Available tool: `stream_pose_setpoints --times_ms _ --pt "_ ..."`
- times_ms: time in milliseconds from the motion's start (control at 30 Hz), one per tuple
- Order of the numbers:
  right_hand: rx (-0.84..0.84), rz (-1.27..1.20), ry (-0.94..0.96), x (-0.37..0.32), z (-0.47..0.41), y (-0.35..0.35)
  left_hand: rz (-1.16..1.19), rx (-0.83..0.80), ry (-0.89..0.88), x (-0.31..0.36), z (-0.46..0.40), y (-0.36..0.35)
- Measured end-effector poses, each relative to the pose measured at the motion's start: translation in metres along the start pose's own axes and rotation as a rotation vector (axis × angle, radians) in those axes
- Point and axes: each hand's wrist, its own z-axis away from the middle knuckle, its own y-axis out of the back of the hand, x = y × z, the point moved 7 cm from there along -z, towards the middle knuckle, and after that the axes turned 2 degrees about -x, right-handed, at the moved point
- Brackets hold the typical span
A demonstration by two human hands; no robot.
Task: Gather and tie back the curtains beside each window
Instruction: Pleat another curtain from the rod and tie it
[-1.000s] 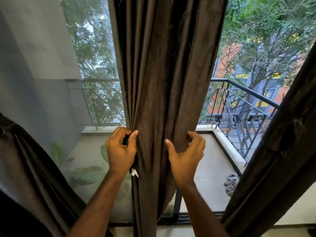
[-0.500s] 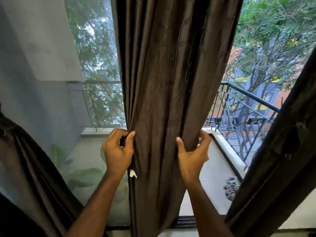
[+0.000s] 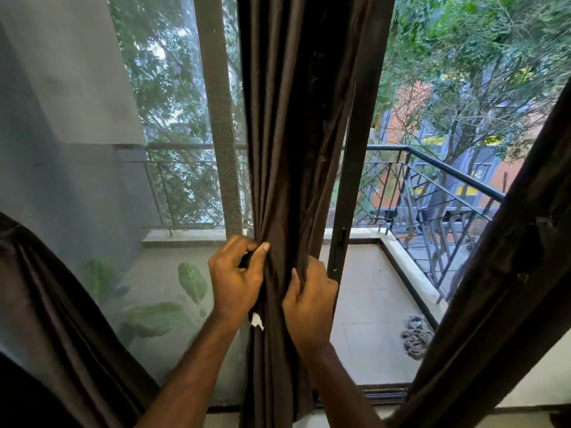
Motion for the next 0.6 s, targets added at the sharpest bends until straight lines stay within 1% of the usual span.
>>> stream_pose_setpoints --times_ms 67,200,267,333,467,500,600 --pt "-0.025 0.029 0.079 -0.009 -0.001 -0.008 0.004 -0.016 0.005 0.003 0.003 -0.003" --pt "-0.032 0.075 0.229 -0.025 0.005 -0.013 0.003 0.002 0.022 0.002 0.002 0.0" --pt "-0.019 0.078 0.268 -0.032 0.006 -0.012 0.007 -0.009 0.019 0.002 0.003 0.0" --pt "-0.004 0.046 0.259 -0.034 0.003 -0.01 -0.013 -0.008 0.006 0.002 0.002 0.002" --pt "0.061 -0.067 0.096 -0.025 0.002 0.004 -0.184 0.066 -0.032 -0.006 -0.008 0.016" --pt "0.075 -0.071 0.083 -0.026 0.003 0.006 -0.218 0.076 -0.042 -0.006 -0.01 0.018" --pt "0.031 -0.035 0.183 -0.037 0.004 -0.002 -0.221 0.053 -0.061 0.003 -0.006 0.009"
